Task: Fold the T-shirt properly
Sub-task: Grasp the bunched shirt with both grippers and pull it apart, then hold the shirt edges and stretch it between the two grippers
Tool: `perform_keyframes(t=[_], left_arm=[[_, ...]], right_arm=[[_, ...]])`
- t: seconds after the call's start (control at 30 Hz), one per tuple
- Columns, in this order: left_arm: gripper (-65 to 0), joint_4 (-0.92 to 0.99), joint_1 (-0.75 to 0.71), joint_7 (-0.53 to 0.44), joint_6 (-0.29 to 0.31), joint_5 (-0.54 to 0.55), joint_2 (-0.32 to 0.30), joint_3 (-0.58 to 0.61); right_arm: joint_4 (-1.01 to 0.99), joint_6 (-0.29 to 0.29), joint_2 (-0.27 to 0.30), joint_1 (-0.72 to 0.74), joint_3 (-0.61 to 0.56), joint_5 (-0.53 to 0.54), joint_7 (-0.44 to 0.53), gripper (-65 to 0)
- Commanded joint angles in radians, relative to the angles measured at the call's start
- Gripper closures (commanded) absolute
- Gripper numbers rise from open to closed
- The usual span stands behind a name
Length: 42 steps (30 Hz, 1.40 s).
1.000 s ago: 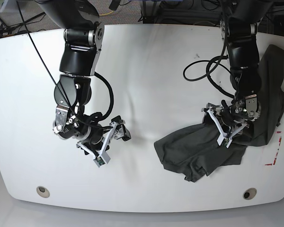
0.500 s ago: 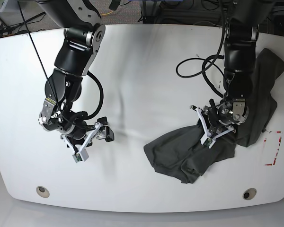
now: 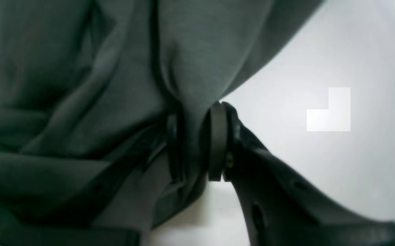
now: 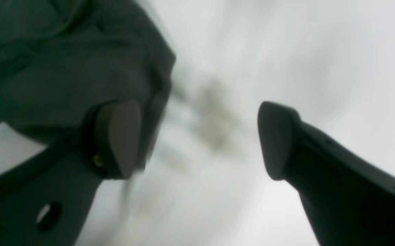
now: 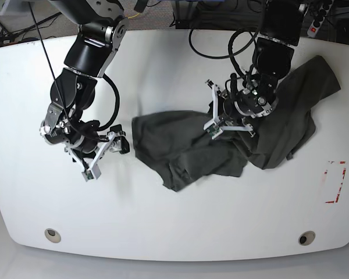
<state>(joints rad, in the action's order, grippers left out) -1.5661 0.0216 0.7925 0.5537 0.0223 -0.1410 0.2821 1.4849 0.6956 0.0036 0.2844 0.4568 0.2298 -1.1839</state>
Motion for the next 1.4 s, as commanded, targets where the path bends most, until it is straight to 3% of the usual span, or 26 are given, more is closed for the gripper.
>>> perform_keyframes(t=[0.0,0.17,0.33,0.5,0.73,0.83,1.03,1.17,1.23,1.37], left_arm=[[-8.7,-0.070,-0.016,-0.015,0.007,0.009,0.001,0.007],[-9.6,-0.121,-0.051,-0.014,-0.016,0.009,-0.003,0.003],[-25.1,-0.190,-0.084,0.032,-0.014,0.011,0.004,-0.102],[-35.7,-0.291,-0.108,0.035,-0.013,0.015,0.004,-0.151],[-36.0,-0.389,-0.156,0.035,-0.011,0.017,0.005,-0.218],[-36.0,-0.417,-0.180,0.035,-0.011,0.018,0.005,-0.249],[-36.0,-0.429,-0.229,0.032,-0.011,0.024,0.014,-0.355],[-36.3,-0.428,-0.254,0.035,-0.011,0.143,0.007,-0.478],[-36.4,-0.425,-0.260,0.035,-0.011,0.213,0.007,-0.551],[-40.6,-0.414,-0.272,0.052,-0.011,0.328,0.007,-0.737]], right_arm=[[0.018,0.003,0.022,-0.001,-0.002,0.072,0.015,-51.0],[0.018,0.003,0.054,-0.081,-0.002,0.214,0.014,-51.0],[0.020,0.003,0.068,-0.164,0.000,0.314,-0.020,-51.0],[0.020,0.003,0.068,-0.231,0.000,0.356,-0.020,-51.0],[0.020,0.003,0.051,-0.297,-0.005,0.529,-0.023,-50.9],[0.018,-0.030,0.025,-0.319,-0.006,0.541,-0.023,-50.9],[0.013,-0.037,-0.011,-0.317,-0.010,0.538,-0.023,-50.9],[0.012,-0.038,-0.023,-0.294,-0.010,0.535,-0.018,-50.6],[0.012,-0.038,-0.030,-0.282,-0.010,0.521,-0.018,-47.1],[0.012,-0.038,-0.038,-0.253,-0.011,0.445,-0.018,-23.5]])
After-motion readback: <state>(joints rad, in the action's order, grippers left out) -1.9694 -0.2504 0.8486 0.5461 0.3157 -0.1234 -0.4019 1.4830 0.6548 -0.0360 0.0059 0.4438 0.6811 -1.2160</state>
